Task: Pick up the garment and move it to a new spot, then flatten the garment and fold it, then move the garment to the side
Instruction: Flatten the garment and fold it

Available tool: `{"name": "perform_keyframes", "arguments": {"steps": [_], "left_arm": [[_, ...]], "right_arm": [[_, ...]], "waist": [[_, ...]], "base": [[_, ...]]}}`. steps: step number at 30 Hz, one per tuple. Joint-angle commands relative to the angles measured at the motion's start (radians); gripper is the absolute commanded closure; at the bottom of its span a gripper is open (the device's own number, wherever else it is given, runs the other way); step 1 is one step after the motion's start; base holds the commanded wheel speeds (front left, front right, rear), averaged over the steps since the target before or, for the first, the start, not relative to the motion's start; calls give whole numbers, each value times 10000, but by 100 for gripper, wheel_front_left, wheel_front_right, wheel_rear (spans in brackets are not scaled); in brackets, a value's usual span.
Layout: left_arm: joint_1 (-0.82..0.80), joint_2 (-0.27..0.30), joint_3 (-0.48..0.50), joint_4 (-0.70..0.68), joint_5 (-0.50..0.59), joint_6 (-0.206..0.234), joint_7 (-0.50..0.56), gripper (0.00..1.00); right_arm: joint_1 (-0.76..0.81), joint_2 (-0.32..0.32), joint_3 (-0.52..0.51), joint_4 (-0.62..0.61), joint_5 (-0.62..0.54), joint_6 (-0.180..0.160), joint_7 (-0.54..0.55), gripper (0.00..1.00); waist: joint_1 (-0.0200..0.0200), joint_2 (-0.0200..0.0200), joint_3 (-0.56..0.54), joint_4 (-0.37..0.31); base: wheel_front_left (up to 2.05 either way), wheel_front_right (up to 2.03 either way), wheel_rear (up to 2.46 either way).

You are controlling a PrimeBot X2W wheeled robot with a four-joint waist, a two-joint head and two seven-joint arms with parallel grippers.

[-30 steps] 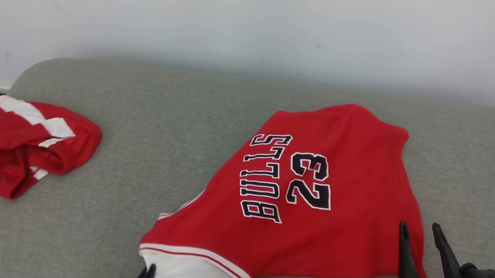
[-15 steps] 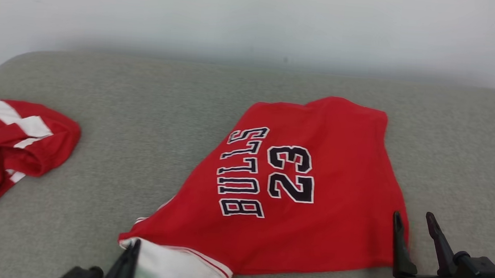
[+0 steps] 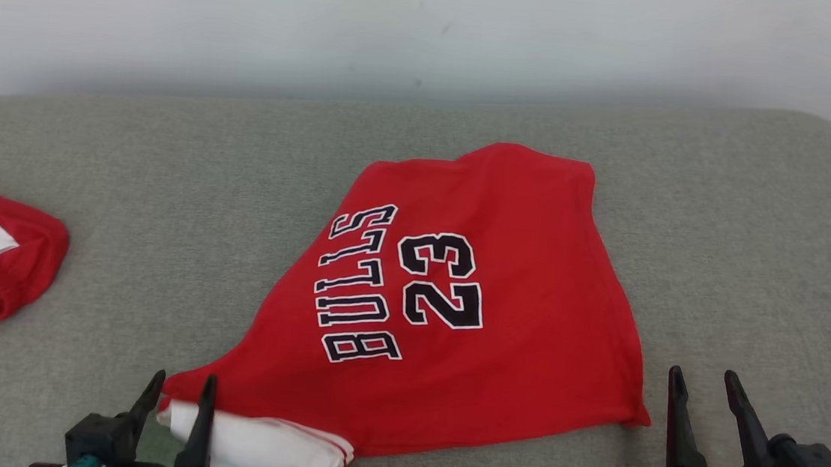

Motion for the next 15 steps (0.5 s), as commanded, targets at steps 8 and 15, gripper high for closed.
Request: {"name": "perform_keyframes", "arguments": {"steps": [8, 15], "left_arm": [[1254, -350, 160, -1489, 507, -73, -31, 0], [2419, -550, -230, -2108, 693, -29, 5, 0]], "right_arm": [[409, 151, -231, -140, 52, -23, -4, 0], [537, 211, -275, -127, 80, -23, -2, 0]], "waist": [[-1, -1, -270, 761], [-1, -1, -322, 1181]], "base": [[0, 0, 0], [0, 0, 0]]}}
